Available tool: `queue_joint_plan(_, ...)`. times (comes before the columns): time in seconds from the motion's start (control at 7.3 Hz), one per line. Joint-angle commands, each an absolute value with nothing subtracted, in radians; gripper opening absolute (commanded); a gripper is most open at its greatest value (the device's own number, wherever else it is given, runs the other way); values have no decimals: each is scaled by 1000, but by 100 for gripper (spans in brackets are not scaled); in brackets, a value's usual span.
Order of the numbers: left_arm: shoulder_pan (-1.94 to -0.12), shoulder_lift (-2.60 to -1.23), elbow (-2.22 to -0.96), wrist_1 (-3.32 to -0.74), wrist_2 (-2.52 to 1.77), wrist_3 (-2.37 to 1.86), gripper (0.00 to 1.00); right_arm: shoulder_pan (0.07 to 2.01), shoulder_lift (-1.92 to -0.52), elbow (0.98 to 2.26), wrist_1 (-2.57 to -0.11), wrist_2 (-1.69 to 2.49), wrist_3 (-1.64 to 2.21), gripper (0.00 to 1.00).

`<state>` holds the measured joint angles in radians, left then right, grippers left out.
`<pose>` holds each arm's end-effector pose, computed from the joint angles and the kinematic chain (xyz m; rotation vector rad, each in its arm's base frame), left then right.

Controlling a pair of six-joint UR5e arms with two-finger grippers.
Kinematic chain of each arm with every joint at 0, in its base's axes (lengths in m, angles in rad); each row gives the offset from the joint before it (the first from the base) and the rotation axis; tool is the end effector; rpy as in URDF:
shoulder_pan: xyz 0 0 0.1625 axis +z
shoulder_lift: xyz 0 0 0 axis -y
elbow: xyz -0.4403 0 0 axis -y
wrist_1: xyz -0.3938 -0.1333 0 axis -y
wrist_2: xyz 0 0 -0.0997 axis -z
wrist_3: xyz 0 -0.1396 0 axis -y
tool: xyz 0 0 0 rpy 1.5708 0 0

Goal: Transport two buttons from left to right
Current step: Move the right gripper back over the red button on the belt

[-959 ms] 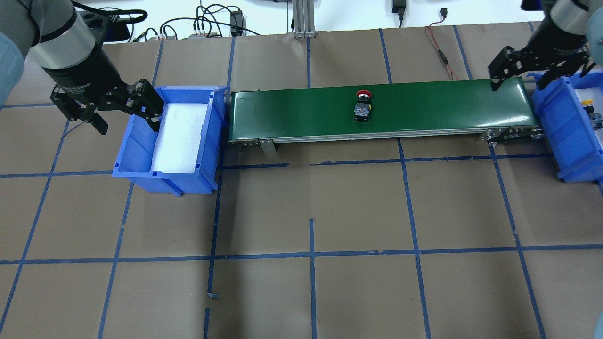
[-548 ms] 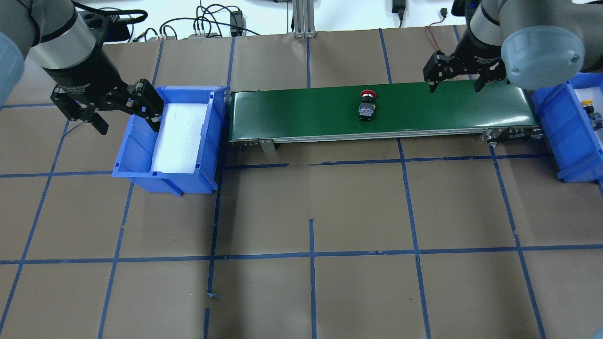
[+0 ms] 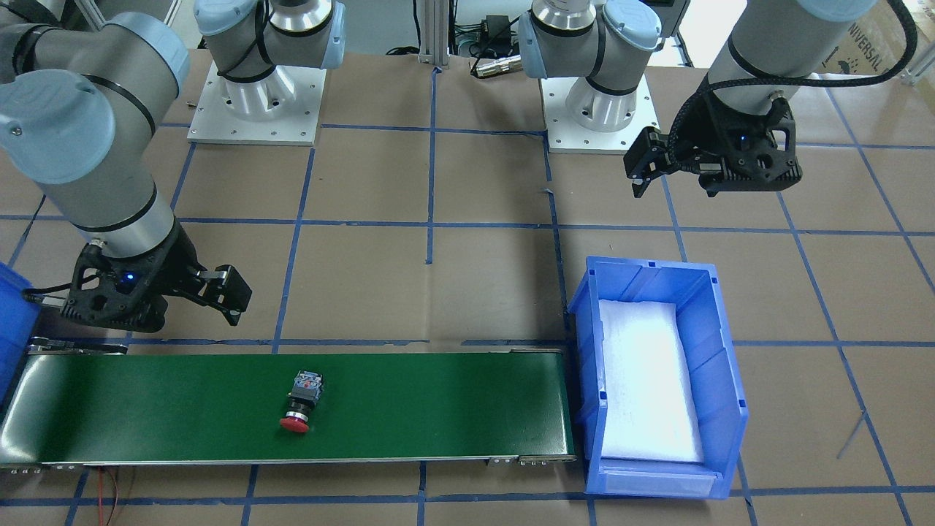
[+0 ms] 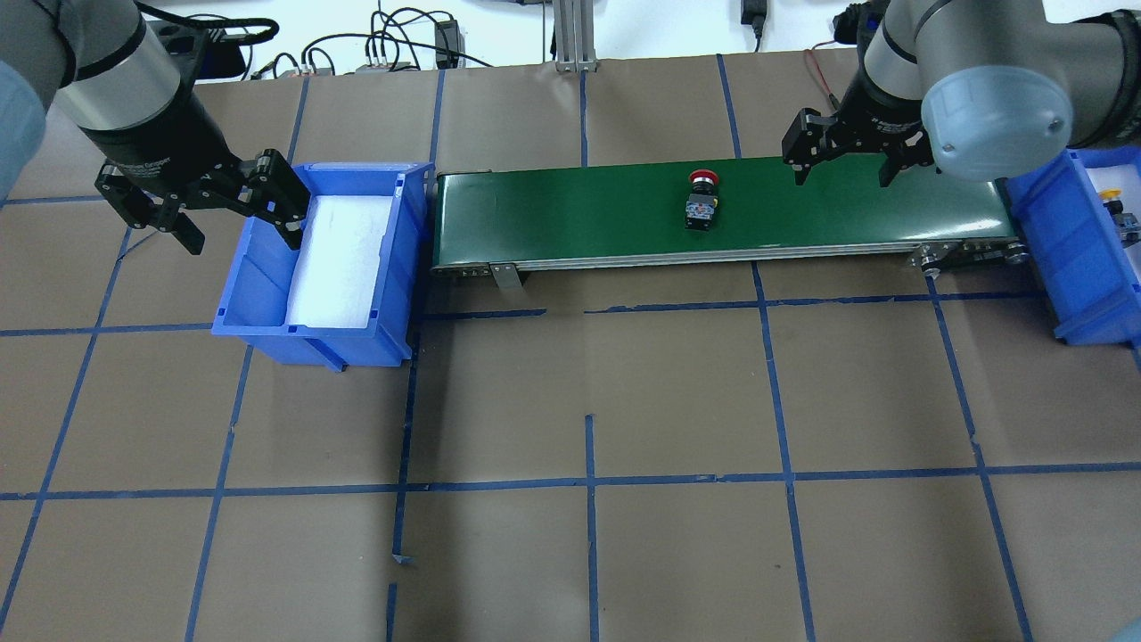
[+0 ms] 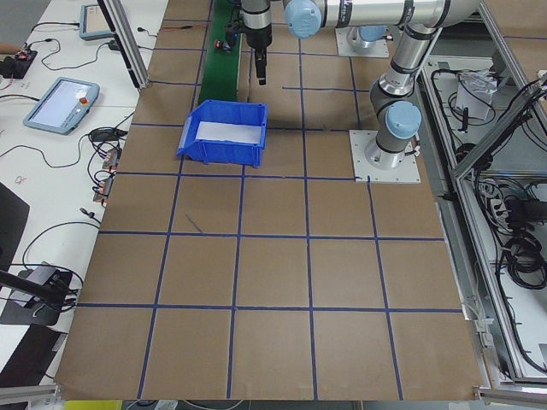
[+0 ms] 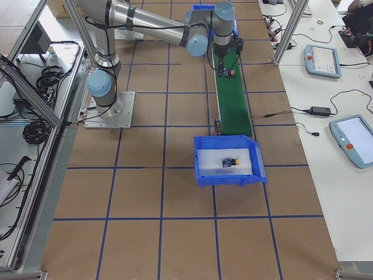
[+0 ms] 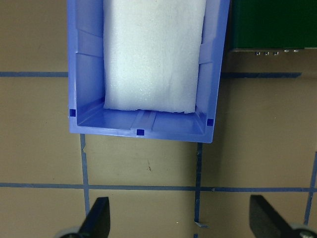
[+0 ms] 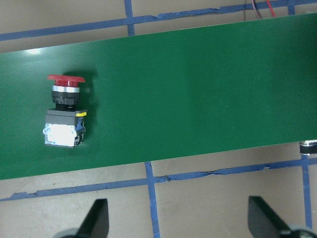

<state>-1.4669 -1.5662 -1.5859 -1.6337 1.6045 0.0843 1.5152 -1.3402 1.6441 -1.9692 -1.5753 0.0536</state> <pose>-0.0780 -0.4917 0.4522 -0.0286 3.1126 0.1187 0.0997 -0.5953 0.3437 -0.1713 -3.1288 0.1482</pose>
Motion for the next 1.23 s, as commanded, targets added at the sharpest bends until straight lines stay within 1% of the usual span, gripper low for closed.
queue_joint_plan(0.0,-1466,-1566,-1586,-1634,1605,84,100,1531,-1310,1644,-2018,-1568,74,100)
queue_joint_plan(0.27,-1466,-1566,-1586,-1634,1605,84,100,1531,-1284,1635,-2028,-1572,63,100)
queue_joint_plan(0.55,-1466,-1566,-1586,-1634,1605,84,100,1531,-1221,1629,-2084,-1566,74,100)
queue_joint_plan(1.1,-1466,-1566,-1586,-1634,1605,84,100,1532,-1215,1629,-2094,-1559,80,100)
